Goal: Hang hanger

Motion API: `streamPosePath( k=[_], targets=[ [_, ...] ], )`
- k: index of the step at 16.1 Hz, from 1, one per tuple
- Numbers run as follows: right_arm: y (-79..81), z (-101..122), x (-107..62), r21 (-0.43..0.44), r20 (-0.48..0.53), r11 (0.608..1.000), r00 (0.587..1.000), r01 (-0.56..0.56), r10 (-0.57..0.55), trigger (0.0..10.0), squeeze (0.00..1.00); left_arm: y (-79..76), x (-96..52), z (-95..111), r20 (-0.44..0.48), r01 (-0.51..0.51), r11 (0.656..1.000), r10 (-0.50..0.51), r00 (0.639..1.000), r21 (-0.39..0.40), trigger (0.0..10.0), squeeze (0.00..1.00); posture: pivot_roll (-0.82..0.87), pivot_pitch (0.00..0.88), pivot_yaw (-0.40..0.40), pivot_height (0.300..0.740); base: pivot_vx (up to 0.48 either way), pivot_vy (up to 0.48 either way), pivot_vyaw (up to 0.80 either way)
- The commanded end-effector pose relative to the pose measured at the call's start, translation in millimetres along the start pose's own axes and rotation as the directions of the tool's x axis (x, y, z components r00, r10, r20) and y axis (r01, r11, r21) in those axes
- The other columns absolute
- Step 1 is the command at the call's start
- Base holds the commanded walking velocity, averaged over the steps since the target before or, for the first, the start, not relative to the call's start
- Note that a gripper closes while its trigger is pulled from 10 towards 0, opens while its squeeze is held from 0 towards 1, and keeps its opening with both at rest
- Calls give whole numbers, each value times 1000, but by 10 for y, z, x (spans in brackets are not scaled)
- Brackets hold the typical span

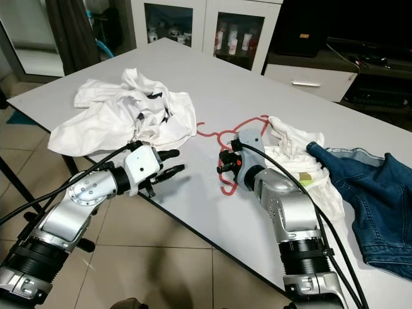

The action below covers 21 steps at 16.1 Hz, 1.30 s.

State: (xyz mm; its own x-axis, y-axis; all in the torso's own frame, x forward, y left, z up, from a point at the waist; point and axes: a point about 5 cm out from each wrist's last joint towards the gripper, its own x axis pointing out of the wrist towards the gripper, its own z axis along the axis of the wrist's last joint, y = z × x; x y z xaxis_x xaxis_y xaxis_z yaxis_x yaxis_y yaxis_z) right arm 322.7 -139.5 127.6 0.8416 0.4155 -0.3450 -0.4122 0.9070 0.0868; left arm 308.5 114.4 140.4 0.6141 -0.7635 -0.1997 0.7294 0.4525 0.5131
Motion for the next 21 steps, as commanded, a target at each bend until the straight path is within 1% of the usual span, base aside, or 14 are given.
streamPosePath(
  k=[1, 3, 4, 5, 6, 7, 10, 11, 13, 14, 15, 17, 20, 21],
  targets=[
    [-59, -65, 41, -17, -8, 997, 997, 73, -73, 10000, 0, 13, 29, 45, 15, 3, 1000, -3, 1000, 20, 10000, 0, 43, 5, -70, 723, 0, 0, 0],
    [-76, -174, 116, -20, -33, 989, 988, 150, -150, 10000, 0, 9, 31, 48, 16, 1, 1000, -1, 1000, 20, 10000, 0, 44, 4, -69, 723, 0, 0, 0],
    [-83, -200, 129, -20, -42, 986, 985, 166, -166, 10000, 0, 7, 32, 48, 16, 1, 1000, -2, 1000, 20, 10000, 0, 45, 4, -70, 723, 0, 0, 0],
    [-61, -241, 153, 17, -27, 988, 988, 154, -154, 10000, 1000, 5, 34, 51, 17, 2, 1000, -2, 1000, 20, 10000, 0, 51, 4, -70, 723, 0, 0, 0],
    [-25, -276, 171, 20, -39, 991, 990, 136, -135, 10000, 1000, 7, 32, 51, 17, 1, 1000, -1, 1000, 21, 10000, 0, 51, 3, -70, 723, 0, 0, 0],
    [-22, -324, 198, 10, -58, 990, 988, 142, -142, 10000, 1000, 10, 27, 47, 15, 0, 1000, 0, 1000, 21, 10000, 0, 50, 2, -70, 723, 0, 0, 0],
    [-46, -381, 231, -4, -81, 989, 985, 151, -151, 10000, 1000, 7, 33, 52, 17, 1, 1000, -1, 1000, 23, 10000, 0, 52, 1, -70, 723, 0, 0, 0],
    [-45, -405, 245, -13, -94, 989, 985, 146, -147, 10000, 867, 6, 36, 54, 19, 0, 1000, -1, 1000, 23, 10000, 0, 52, 1, -70, 723, 0, 0, 0],
    [-27, -471, 240, -29, -134, 993, 984, 118, -121, 10000, 141, -2, 45, 63, 23, 0, 1000, -1, 1000, 23, 10000, 0, 48, 2, -75, 723, 0, 0, 0],
    [-16, -501, 218, -30, -149, 995, 984, 96, -100, 10000, 27, -7, 44, 63, 23, 0, 1000, 0, 1000, 22, 10000, 0, 47, 3, -76, 723, 0, 0, 0],
    [1, -521, 182, -28, -159, 997, 985, 67, -71, 10000, 0, -14, 42, 60, 23, -1, 1000, 0, 1000, 20, 10000, 0, 45, 5, -77, 723, 0, 0, 0],
    [31, -545, 87, -24, -169, 1000, 986, 12, -16, 10000, 0, -25, 38, 52, 21, -1, 1000, 0, 1000, 16, 10000, 0, 40, 7, -77, 723, 0, 0, 0],
    [103, -640, -149, -35, -215, 994, 972, -108, 98, 10000, 0, -42, 58, 54, 25, 5, 1000, -6, 1000, 12, 10000, 0, 26, 8, -71, 723, 0, 0, 0],
    [107, -651, -184, -36, -220, 992, 969, -120, 109, 10000, 0, -45, 64, 57, 26, 8, 1000, -8, 1000, 12, 10000, 0, 24, 9, -69, 723, 0, 0, 0]
  ],
)
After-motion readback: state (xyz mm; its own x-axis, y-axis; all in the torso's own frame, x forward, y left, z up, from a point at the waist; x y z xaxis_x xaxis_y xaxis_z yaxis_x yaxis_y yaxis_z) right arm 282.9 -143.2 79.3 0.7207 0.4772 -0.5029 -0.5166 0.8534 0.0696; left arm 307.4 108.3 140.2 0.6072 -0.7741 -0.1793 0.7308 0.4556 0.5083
